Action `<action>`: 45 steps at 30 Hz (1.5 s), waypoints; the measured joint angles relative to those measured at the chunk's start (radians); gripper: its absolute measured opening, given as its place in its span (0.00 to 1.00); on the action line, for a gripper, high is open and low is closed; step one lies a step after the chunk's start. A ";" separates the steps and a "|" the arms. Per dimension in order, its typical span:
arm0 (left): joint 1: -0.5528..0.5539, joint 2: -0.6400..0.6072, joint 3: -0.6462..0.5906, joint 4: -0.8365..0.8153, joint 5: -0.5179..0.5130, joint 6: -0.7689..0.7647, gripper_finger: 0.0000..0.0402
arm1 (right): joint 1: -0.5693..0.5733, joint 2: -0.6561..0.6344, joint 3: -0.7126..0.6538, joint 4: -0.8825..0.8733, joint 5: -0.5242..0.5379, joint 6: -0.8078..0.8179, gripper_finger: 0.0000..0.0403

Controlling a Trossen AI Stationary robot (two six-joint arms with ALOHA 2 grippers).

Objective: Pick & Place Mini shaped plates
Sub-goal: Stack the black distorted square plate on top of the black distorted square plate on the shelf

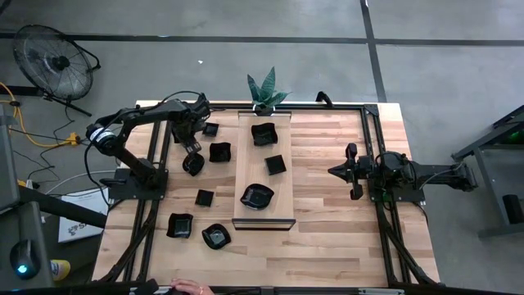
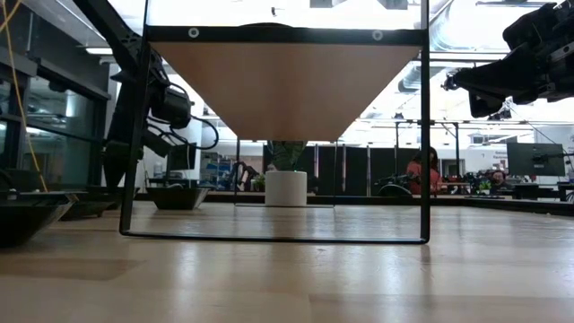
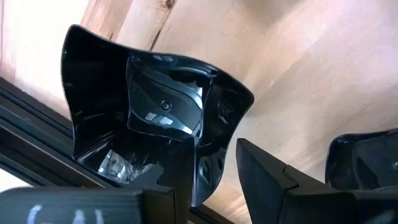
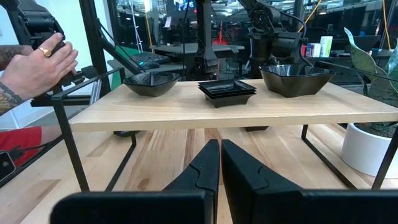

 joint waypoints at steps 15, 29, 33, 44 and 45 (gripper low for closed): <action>0.000 0.000 0.000 -0.005 -0.004 0.000 0.28 | 0.000 0.000 0.000 0.000 0.000 0.000 0.03; 0.000 0.009 0.000 -0.005 0.017 0.000 0.28 | 0.000 0.000 0.000 0.000 0.000 0.000 0.03; 0.000 0.011 0.000 -0.003 0.015 0.000 0.28 | 0.000 0.000 0.000 0.000 0.000 0.000 0.03; 0.000 0.012 0.000 -0.002 0.012 0.000 0.28 | 0.000 0.000 0.000 0.000 0.000 0.000 0.03; 0.000 0.012 0.000 -0.002 0.012 0.000 0.28 | 0.000 0.000 0.000 0.000 0.000 0.000 0.03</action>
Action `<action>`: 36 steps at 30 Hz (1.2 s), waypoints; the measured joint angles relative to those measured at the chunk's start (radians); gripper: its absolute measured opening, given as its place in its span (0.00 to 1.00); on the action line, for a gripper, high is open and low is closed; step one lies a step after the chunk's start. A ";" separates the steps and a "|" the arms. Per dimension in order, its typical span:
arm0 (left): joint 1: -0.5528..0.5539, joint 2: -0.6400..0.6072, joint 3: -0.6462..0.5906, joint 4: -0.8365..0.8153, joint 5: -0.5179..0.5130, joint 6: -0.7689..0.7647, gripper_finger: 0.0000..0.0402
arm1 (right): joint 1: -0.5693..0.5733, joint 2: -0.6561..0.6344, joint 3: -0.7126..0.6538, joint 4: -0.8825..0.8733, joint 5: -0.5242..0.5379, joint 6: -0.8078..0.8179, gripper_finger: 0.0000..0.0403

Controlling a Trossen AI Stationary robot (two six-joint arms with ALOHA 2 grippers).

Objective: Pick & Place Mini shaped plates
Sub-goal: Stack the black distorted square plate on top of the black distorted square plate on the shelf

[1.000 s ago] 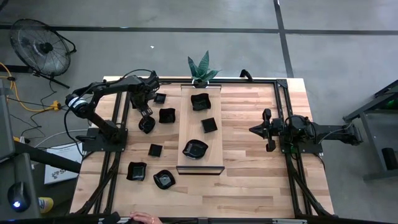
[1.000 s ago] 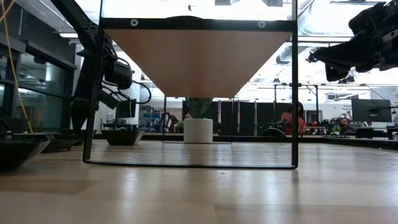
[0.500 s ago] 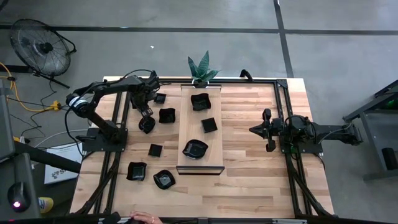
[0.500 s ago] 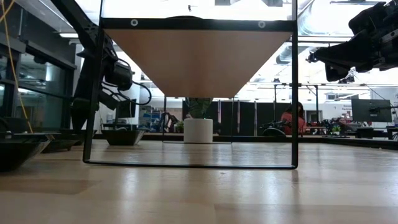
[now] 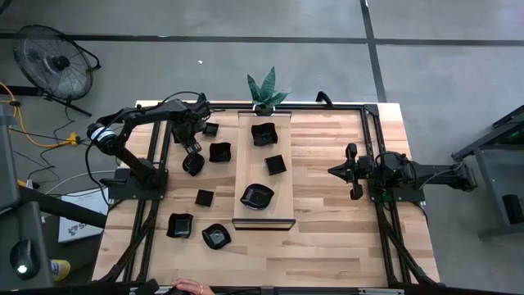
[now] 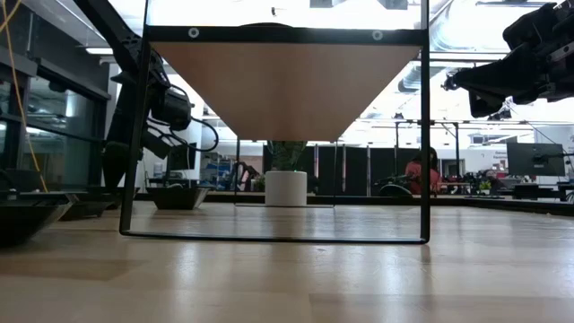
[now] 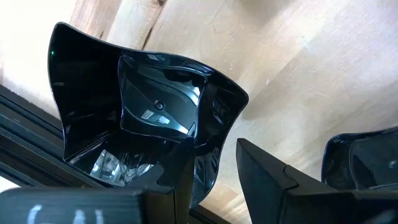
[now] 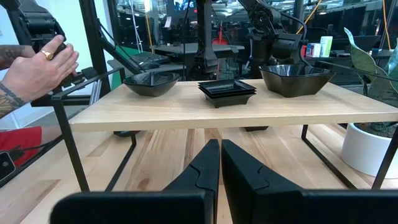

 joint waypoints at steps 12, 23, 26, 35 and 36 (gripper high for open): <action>0.000 0.000 0.000 -0.002 0.000 0.000 0.28 | 0.000 0.000 0.000 0.000 0.000 0.000 0.03; 0.000 0.000 0.000 -0.002 -0.001 0.000 0.26 | 0.000 0.000 0.000 0.000 0.000 0.000 0.03; 0.000 0.001 0.000 -0.003 -0.001 -0.001 0.19 | 0.000 0.000 0.000 0.000 0.000 0.000 0.03; 0.000 0.001 0.000 -0.006 -0.007 0.000 0.01 | 0.000 0.000 0.000 0.000 0.000 0.000 0.03; 0.000 0.001 0.000 -0.007 -0.007 0.000 0.01 | 0.000 0.000 0.000 0.000 0.000 0.000 0.03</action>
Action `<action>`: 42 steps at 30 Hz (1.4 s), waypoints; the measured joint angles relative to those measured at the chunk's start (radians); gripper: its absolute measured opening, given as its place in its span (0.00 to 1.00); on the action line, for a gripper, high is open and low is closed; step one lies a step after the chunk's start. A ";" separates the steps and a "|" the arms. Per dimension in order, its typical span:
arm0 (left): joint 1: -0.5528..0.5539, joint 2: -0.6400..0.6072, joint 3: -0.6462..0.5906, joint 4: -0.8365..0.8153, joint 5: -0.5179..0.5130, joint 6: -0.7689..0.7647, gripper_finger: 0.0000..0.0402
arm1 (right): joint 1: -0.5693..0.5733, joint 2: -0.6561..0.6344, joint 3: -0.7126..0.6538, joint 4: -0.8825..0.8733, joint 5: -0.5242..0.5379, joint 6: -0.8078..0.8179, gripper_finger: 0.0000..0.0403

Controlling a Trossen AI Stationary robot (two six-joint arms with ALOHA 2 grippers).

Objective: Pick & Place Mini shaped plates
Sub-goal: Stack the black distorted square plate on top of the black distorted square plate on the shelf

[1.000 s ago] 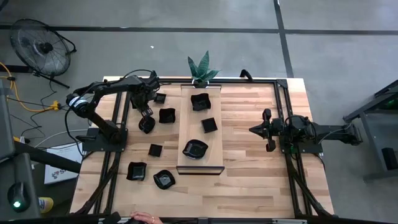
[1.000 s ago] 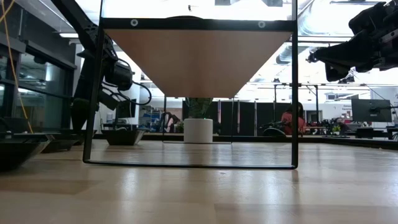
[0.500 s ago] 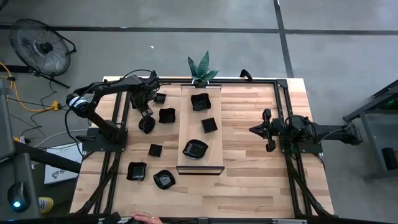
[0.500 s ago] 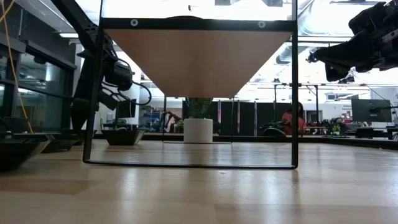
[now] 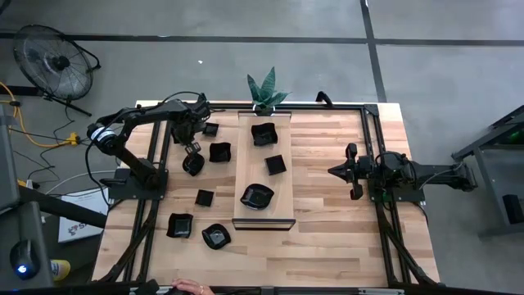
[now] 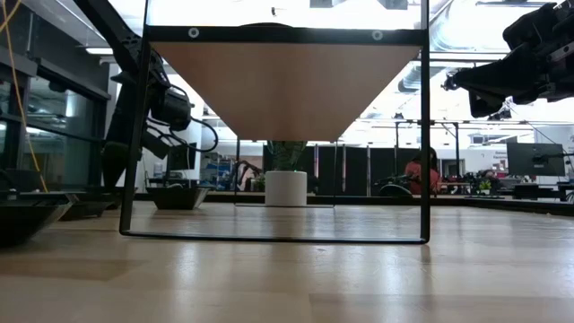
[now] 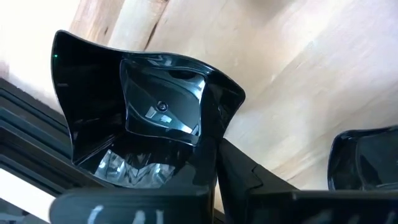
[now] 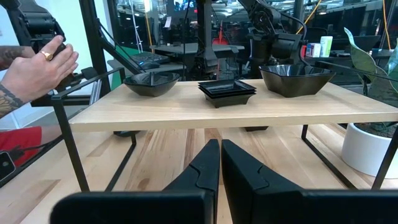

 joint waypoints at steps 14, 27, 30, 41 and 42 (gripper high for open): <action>-0.001 0.000 0.010 -0.019 -0.003 0.004 0.00 | 0.000 0.000 0.000 0.000 0.000 0.000 0.03; -0.057 -0.066 0.062 -0.104 -0.048 -0.027 0.00 | 0.000 0.000 0.000 0.000 0.000 0.000 0.03; -0.068 -0.094 0.061 -0.126 -0.056 -0.043 0.00 | 0.000 0.000 0.000 0.000 0.000 0.000 0.03; -0.140 -0.212 0.062 -0.168 -0.104 -0.074 0.00 | 0.000 0.000 0.000 0.000 0.000 0.000 0.03; -0.149 -0.224 0.062 -0.169 -0.112 -0.074 0.00 | 0.000 0.000 0.000 0.000 0.000 0.000 0.03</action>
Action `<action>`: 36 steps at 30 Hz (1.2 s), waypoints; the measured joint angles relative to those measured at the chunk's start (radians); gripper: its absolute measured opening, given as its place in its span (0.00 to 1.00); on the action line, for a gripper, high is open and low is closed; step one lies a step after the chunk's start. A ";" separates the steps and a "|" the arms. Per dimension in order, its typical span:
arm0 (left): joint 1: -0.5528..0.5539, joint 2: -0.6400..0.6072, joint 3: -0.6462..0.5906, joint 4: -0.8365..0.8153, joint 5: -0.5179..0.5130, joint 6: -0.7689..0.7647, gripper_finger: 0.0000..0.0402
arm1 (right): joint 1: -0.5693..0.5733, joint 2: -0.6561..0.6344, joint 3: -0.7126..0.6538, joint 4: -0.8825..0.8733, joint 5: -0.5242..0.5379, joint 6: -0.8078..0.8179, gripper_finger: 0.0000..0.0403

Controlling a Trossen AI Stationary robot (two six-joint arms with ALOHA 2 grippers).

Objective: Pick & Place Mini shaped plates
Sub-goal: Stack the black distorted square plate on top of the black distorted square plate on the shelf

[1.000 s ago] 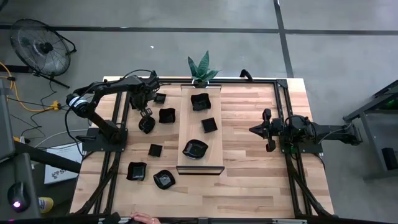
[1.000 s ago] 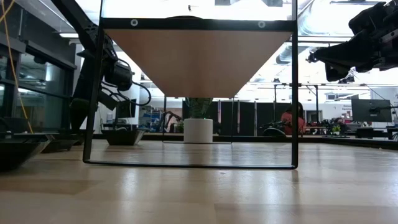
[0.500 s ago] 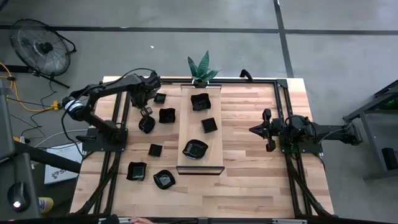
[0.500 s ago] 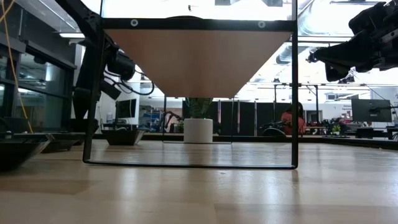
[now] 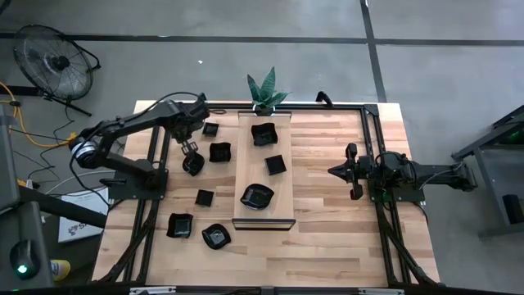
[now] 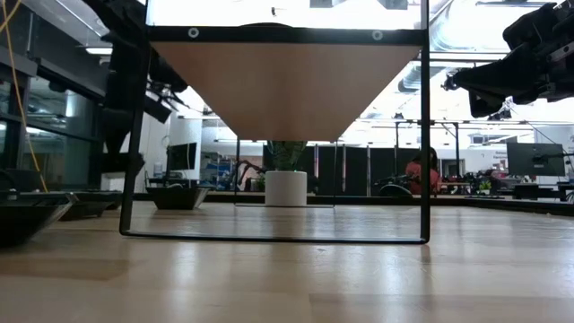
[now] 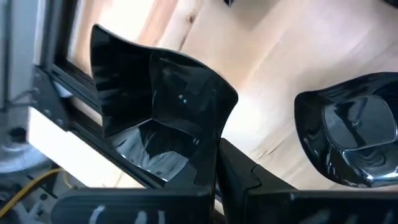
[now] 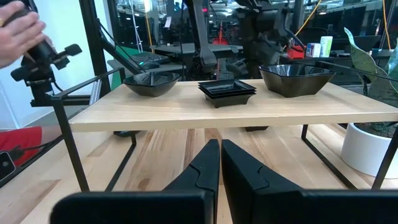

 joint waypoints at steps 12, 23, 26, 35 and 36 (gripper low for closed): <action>-0.113 -0.120 0.000 0.003 -0.063 -0.022 0.00 | 0.000 0.000 0.000 0.000 0.000 0.000 0.03; -0.205 -0.205 0.014 0.033 -0.070 0.035 0.00 | 0.000 0.000 0.000 0.000 0.000 0.000 0.03; -0.242 -0.212 0.055 0.040 -0.058 0.080 0.00 | 0.000 0.000 0.000 0.000 0.000 0.000 0.03; -0.350 -0.212 0.155 0.076 -0.056 0.288 0.00 | 0.000 0.000 0.000 0.000 0.000 0.000 0.03; -0.363 -0.212 0.159 0.086 -0.056 0.324 0.00 | 0.000 0.000 0.000 0.000 0.000 0.000 0.03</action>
